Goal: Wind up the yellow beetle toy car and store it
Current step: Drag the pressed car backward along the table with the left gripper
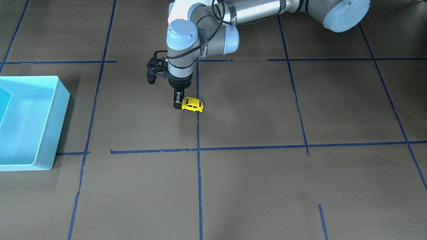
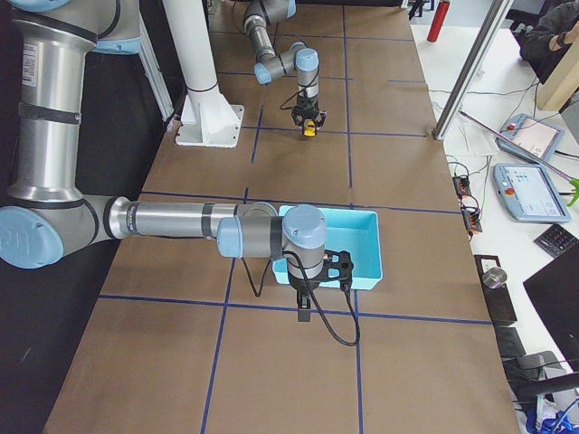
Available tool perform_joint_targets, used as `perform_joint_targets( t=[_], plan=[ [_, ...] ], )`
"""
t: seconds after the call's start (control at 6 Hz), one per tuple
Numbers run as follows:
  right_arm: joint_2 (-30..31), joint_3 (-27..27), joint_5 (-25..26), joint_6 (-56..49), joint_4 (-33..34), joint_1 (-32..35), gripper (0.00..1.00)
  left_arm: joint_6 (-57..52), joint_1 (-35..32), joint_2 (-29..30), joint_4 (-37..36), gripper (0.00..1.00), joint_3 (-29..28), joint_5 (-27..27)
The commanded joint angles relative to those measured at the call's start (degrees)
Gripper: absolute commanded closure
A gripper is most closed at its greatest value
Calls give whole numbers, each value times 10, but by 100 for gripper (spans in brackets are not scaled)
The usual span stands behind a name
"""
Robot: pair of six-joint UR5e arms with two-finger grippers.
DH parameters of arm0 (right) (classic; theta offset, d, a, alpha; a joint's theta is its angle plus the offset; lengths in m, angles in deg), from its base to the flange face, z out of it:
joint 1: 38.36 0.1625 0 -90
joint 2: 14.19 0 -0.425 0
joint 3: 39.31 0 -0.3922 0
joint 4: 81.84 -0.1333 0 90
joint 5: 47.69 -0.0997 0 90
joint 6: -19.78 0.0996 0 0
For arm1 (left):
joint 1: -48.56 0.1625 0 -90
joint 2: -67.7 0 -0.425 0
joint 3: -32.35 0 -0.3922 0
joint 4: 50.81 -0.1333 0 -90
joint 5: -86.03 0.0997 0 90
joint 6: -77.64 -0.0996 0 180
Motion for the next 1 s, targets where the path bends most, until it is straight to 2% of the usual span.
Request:
perform_joint_targets(
  t=[0.0,0.83],
  plan=[
    [0,0,0,0,-1,0,0,-16,0,-1,0,92,-3,-1],
    [0,0,0,0,0,0,0,8,-6,-10,-1,91,-12,-17]
  ],
)
